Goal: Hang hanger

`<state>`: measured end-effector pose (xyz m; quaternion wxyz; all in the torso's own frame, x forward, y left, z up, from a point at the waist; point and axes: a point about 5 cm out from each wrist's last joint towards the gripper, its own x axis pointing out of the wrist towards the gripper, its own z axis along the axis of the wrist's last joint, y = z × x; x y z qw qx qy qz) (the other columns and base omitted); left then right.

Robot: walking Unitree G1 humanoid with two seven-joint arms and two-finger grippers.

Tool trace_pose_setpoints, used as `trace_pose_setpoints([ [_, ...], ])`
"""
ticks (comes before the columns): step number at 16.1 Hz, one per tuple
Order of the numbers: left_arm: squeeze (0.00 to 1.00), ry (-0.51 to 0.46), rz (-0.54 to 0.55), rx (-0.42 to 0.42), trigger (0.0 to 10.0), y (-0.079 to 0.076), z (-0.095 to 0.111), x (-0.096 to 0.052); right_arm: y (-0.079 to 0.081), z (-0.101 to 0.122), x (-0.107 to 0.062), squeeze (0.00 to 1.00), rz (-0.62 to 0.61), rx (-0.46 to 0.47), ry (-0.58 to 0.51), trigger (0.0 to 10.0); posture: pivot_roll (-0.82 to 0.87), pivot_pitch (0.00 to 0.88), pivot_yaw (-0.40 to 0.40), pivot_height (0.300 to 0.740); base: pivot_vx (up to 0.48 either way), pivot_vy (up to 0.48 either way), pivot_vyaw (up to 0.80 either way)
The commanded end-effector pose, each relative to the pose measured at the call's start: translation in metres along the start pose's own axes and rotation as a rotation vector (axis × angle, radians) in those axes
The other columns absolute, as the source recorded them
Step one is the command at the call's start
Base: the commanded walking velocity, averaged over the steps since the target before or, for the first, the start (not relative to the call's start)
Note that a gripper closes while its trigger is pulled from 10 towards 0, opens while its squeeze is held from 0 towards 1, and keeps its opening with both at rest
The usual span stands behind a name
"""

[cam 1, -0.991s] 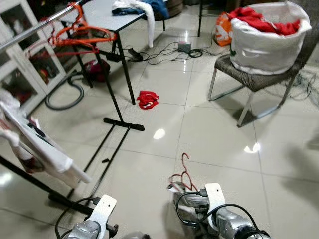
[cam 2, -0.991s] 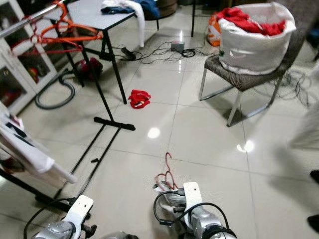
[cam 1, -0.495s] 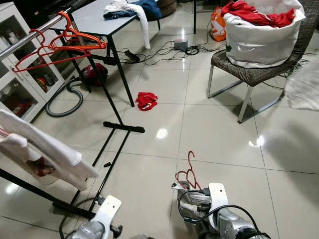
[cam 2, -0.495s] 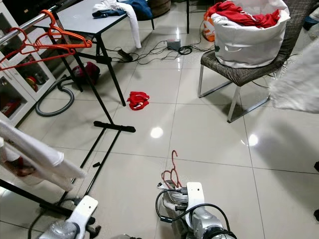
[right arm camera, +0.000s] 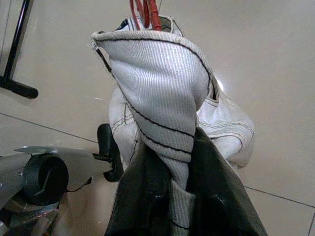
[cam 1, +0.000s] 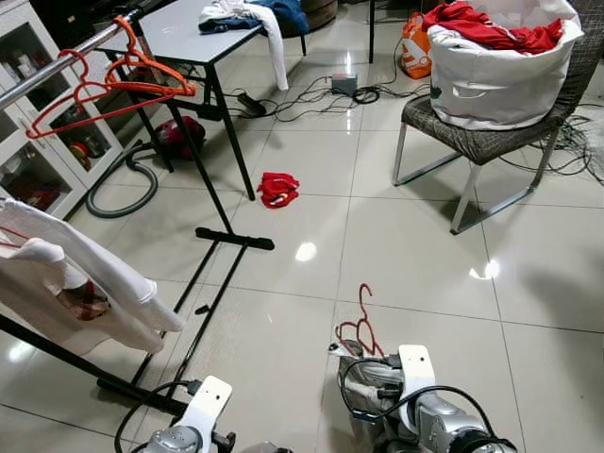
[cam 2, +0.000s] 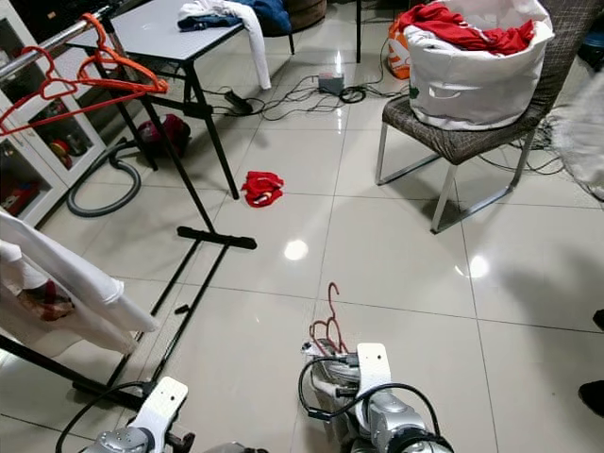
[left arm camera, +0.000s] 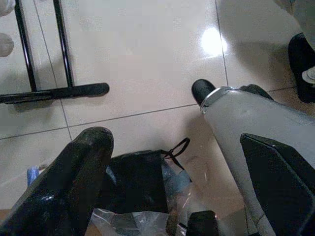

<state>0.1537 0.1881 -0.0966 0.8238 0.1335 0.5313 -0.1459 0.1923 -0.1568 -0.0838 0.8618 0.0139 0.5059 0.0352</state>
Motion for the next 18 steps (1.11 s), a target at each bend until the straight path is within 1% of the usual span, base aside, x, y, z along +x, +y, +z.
trace_pose_setpoints([
  [1,0.0,0.006,0.031,-0.003,10.0,0.0073,-0.002,-0.0015,0.005,0.0048,0.0008,0.0,0.014,-0.022,0.0,10.0,-0.17,0.0,0.142,0.74,0.0,0.0,0.0],
  [13,0.0,-0.003,0.043,-0.002,10.0,0.0104,0.0016,-0.0017,-0.0004,0.0083,0.0004,0.0,-0.002,-0.033,-0.008,10.0,-0.18,0.0,0.131,0.74,0.0,0.0,0.0],
  [18,0.0,0.002,0.044,0.014,10.0,0.0108,0.0018,-0.0017,-0.0034,0.0083,0.0,0.0,-0.007,-0.069,-0.006,10.0,-0.18,0.0,0.126,0.74,0.0,0.0,0.0],
])
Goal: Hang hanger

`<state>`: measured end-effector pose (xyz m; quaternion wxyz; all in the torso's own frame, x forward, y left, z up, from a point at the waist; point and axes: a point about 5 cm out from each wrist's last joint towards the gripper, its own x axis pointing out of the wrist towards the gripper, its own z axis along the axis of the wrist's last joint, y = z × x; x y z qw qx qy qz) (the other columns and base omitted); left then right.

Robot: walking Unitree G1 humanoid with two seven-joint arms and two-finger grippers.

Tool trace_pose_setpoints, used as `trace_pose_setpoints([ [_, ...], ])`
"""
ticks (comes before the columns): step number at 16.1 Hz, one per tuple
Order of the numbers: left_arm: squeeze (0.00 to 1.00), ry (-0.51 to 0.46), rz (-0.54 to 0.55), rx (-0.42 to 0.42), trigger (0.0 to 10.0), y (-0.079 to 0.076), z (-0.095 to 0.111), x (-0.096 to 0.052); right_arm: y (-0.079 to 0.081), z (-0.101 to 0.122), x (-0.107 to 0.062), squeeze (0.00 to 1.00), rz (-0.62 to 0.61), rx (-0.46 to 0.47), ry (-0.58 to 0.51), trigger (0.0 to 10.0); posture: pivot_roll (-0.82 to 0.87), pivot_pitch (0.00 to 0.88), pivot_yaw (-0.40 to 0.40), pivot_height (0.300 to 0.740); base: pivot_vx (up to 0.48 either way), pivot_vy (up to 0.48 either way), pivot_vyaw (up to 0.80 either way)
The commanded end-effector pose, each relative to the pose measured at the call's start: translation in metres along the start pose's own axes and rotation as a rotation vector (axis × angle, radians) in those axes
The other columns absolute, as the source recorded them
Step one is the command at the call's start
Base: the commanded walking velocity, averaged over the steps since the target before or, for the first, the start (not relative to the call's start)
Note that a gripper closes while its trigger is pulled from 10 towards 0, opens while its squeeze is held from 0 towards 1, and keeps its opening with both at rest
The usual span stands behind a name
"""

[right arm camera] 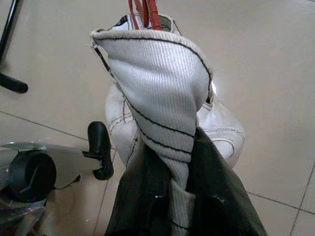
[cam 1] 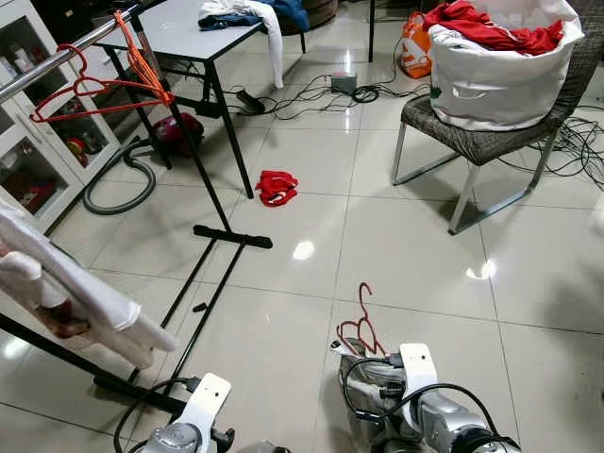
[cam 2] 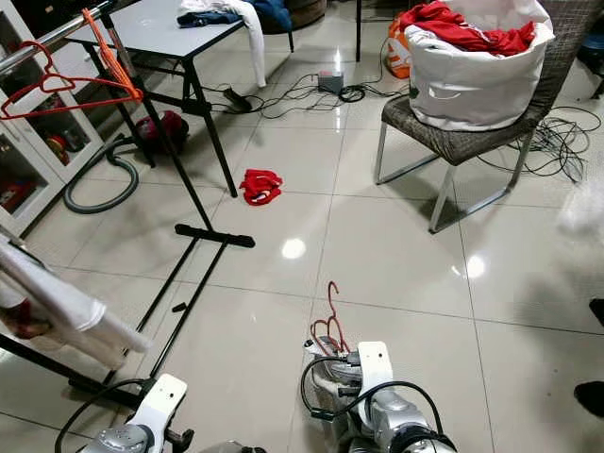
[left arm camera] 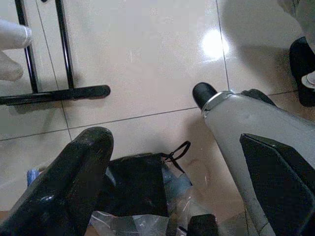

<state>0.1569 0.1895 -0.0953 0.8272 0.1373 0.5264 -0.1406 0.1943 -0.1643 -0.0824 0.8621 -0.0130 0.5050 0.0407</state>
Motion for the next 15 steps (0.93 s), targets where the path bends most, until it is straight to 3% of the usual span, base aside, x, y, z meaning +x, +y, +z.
trace_pose_setpoints([
  [1,0.0,0.012,0.029,0.015,10.0,0.0083,-0.0008,-0.0014,0.0035,0.0061,0.0007,0.0,0.01,-0.02,-0.007,10.0,-0.18,0.0,0.126,0.74,0.0,0.0,0.0],
  [15,0.0,0.005,0.036,0.028,10.0,0.014,0.0056,-0.0018,-0.001,0.001,0.0,0.0,0.001,-0.039,0.005,10.0,-0.17,0.0,0.119,0.74,0.0,0.0,0.0],
])
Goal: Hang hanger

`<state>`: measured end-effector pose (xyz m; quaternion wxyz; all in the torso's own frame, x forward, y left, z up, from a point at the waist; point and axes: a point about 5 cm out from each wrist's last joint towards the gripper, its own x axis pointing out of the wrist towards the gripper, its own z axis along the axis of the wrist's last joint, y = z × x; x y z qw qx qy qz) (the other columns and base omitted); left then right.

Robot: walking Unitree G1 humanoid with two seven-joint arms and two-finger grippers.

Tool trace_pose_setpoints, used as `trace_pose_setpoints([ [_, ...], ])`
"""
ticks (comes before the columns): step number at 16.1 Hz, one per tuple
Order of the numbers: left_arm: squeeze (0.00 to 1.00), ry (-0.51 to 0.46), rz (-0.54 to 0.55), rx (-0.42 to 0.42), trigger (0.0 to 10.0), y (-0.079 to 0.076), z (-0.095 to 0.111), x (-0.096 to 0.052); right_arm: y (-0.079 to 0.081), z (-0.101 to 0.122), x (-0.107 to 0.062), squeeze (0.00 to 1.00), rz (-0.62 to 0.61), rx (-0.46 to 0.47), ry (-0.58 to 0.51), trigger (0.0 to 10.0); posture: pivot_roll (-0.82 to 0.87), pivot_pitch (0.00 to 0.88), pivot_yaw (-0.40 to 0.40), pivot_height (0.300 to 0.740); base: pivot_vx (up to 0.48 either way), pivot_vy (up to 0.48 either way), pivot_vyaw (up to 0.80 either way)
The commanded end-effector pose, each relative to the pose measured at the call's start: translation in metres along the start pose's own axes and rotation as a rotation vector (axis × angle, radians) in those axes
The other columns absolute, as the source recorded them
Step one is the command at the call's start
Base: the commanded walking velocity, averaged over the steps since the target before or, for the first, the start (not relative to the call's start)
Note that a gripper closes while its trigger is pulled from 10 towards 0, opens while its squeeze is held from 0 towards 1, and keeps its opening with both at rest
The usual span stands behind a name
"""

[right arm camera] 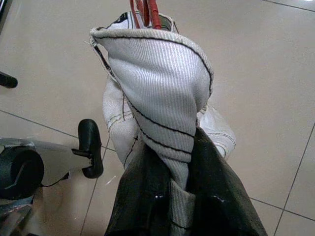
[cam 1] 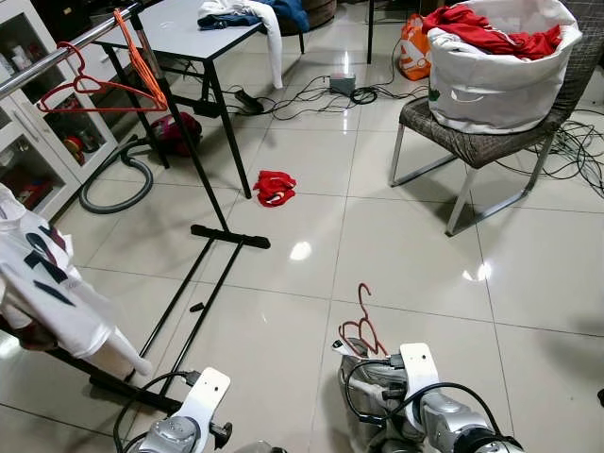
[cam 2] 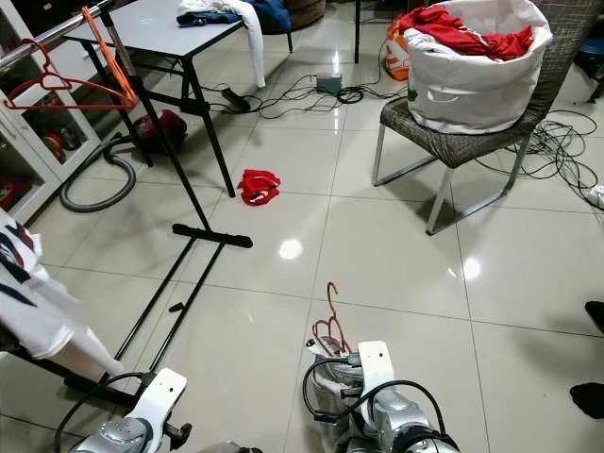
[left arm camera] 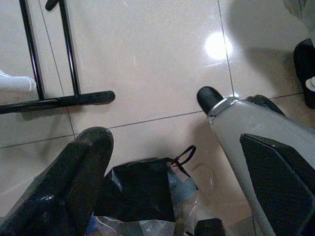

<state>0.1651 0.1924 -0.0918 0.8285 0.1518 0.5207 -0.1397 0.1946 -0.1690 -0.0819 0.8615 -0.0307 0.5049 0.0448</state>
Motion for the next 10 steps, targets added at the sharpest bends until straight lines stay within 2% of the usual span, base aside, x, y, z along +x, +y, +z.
trace_pose_setpoints([
  [1,0.0,0.012,0.018,-0.007,10.0,0.0081,-0.0019,-0.0016,0.0032,0.0006,0.0004,0.0,0.01,0.006,0.006,10.0,-0.18,0.0,0.12,0.74,0.0,0.0,0.0],
  [10,0.0,0.009,0.015,-0.004,10.0,0.0093,0.0,-0.0016,0.0022,-0.0021,0.0002,0.0,0.013,0.018,0.022,10.0,-0.18,0.0,0.128,0.74,0.0,0.0,0.0],
])
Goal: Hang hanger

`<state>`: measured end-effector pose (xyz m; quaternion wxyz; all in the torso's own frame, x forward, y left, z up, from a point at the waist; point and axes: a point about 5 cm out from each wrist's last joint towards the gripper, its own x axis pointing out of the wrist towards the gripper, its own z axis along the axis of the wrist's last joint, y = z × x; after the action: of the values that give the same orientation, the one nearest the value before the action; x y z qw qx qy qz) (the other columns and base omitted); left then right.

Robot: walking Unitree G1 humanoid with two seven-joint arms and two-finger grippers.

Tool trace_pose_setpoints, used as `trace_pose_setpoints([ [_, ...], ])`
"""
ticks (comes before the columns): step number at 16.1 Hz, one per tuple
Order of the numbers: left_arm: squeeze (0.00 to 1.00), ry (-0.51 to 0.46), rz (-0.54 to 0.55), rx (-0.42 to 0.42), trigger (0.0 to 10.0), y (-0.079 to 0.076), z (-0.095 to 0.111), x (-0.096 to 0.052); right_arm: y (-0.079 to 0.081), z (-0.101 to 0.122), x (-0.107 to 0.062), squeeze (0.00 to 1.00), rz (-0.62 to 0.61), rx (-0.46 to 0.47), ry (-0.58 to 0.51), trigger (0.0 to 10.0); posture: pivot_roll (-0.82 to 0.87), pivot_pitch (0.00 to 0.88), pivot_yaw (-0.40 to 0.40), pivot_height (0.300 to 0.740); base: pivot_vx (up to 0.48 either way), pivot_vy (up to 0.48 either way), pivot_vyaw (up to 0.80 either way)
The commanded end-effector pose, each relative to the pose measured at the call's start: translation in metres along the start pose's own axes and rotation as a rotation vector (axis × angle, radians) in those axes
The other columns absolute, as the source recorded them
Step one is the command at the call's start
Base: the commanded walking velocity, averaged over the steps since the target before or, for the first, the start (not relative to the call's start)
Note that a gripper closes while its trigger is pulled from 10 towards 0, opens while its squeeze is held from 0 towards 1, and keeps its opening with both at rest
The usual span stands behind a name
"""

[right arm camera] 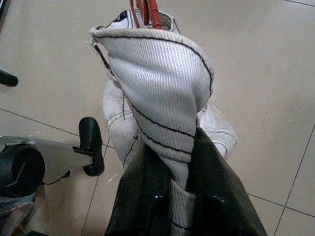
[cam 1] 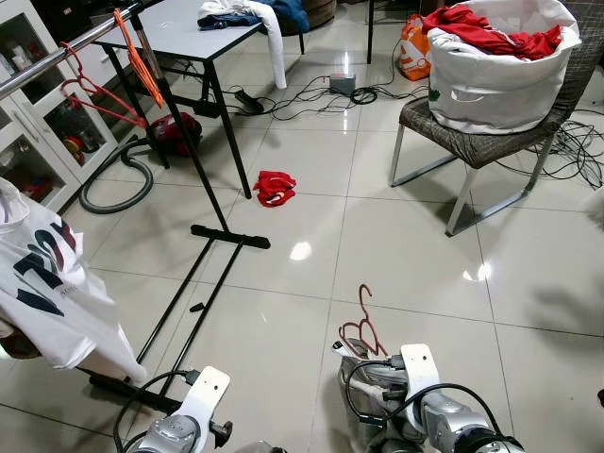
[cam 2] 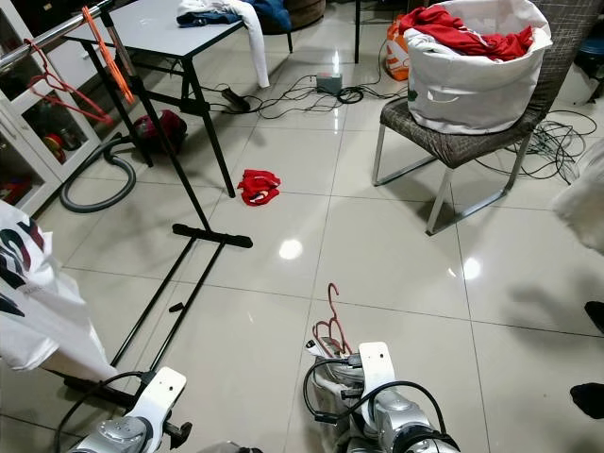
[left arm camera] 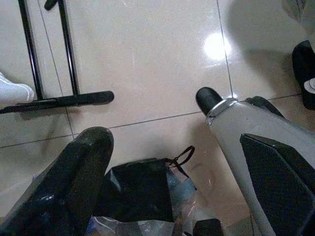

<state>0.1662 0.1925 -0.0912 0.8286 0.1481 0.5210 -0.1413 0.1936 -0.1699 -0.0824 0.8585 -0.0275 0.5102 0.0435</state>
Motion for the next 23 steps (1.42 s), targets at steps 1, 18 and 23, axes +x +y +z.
trace_pose_setpoints([
  [1,0.0,0.01,0.022,0.004,10.0,0.009,-0.001,-0.002,0.003,-0.001,0.0,0.0,0.011,0.013,0.009,10.0,-0.18,0.0,0.13,0.74,0.0,0.0,0.0],
  [18,0.0,0.019,0.022,0.051,10.0,0.011,-0.001,-0.002,-0.012,0.041,-0.002,0.0,-0.003,-0.034,-0.106,10.0,-0.19,0.0,0.141,0.74,0.0,0.0,0.0],
  [23,0.0,0.026,0.023,0.074,10.0,0.01,-0.004,-0.002,-0.002,0.036,-0.001,0.0,0.025,-0.06,-0.086,10.0,-0.19,0.0,0.135,0.74,0.0,0.0,0.0],
])
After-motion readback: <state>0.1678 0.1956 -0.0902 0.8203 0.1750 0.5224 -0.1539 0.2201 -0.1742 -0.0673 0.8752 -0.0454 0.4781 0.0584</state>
